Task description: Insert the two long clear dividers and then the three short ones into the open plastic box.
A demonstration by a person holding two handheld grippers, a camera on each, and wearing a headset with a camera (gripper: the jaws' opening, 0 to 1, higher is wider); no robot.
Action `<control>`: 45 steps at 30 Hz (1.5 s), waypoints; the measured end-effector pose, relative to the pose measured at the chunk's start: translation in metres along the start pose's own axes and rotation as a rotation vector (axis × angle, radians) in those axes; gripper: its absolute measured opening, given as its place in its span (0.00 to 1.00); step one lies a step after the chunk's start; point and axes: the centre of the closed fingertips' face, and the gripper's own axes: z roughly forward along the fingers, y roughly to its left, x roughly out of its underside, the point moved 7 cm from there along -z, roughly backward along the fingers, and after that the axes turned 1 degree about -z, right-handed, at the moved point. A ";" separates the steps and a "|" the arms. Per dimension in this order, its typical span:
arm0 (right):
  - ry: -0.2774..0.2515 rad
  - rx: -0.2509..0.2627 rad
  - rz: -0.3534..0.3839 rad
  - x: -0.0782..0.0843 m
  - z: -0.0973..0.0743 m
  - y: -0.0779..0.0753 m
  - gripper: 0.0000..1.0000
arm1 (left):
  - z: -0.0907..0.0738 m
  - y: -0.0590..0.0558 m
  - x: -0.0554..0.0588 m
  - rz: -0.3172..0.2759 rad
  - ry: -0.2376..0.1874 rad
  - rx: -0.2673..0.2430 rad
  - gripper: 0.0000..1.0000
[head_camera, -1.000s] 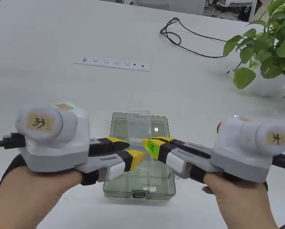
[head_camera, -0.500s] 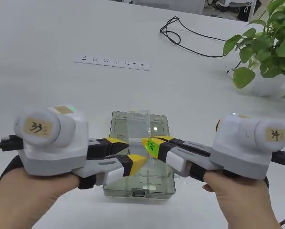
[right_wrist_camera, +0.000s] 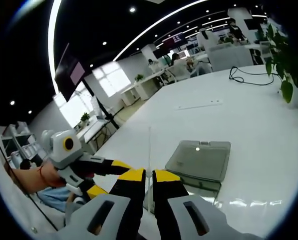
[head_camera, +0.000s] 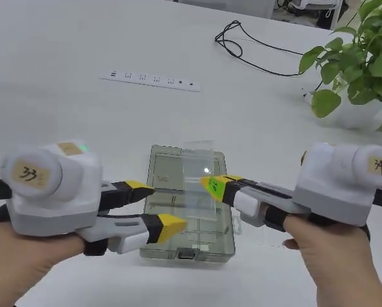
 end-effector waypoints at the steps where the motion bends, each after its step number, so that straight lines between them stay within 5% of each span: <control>1: 0.005 0.004 0.004 0.000 0.000 -0.001 0.07 | 0.000 0.000 0.001 0.002 0.000 0.001 0.50; 12: 0.042 0.079 0.058 -0.005 -0.003 -0.013 0.07 | -0.006 0.006 0.012 0.047 0.031 0.006 0.59; 35: 0.209 0.275 0.195 0.008 0.000 -0.027 0.07 | -0.014 0.020 0.030 0.147 0.100 0.063 0.76; 45: 0.286 0.334 0.272 0.026 0.008 -0.030 0.07 | -0.016 0.028 0.037 0.166 0.106 0.106 0.75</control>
